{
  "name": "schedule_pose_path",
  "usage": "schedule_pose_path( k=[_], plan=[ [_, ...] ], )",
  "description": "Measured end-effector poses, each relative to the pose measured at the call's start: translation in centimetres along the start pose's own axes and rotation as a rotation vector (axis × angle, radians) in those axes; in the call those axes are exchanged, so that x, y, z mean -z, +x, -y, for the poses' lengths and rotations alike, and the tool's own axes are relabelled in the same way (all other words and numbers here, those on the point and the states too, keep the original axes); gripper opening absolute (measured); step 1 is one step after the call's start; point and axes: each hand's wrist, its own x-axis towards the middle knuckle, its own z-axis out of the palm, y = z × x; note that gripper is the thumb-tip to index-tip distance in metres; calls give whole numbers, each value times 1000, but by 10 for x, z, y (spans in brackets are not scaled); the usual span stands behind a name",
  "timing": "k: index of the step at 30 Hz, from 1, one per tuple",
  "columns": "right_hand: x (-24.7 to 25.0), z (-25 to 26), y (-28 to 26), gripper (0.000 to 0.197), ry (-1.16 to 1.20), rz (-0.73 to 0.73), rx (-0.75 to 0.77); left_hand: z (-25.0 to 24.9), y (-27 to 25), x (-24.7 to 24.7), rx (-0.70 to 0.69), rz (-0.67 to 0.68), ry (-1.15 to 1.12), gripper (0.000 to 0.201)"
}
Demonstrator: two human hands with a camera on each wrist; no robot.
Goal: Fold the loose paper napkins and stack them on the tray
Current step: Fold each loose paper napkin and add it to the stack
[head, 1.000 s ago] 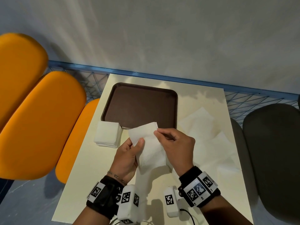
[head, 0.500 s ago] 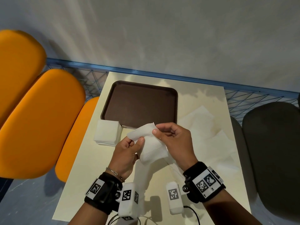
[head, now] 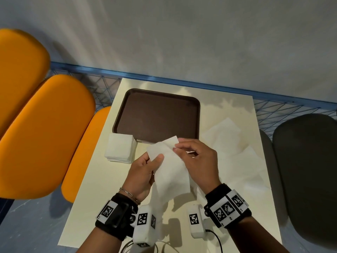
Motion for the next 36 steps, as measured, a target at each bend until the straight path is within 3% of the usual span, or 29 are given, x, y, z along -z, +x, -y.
schedule_pose_path(
  k=[4, 8, 14, 16, 20, 22, 25, 30, 32, 36],
  plan=[
    [3, -11, 1, 9, -174, 89, -38, 12, 11, 5, 58, -56, 77, 38],
    [3, -24, 0, 8, -68, 221, -227, 34, 23, 12, 50, -145, 297, 89],
    [18, -32, 3, 8, 38, 369, -359, 38, 22, 8, -37, -28, 341, 111],
    [26, -27, 6, 9, 100, 417, -379, 32, 20, 4, -86, -20, 384, 104],
    [38, -18, 12, 13, 168, 450, -384, 17, 12, -11, -128, -20, 308, 48],
    [45, -18, 13, 23, 221, 481, -410, 12, 9, -18, -106, -15, 220, 36],
    [59, -23, 10, 47, 255, 581, -446, 6, 5, -26, -65, -51, 90, 34],
    [81, -31, 1, 33, 61, 657, -335, 5, 3, -27, 0, -60, 33, 38],
    [88, -27, -1, 26, 29, 667, -281, 8, -2, -29, 58, -10, 65, 38],
    [103, -12, 1, 32, -9, 685, -120, 17, -15, -37, 168, 132, 33, 43]
  ],
)
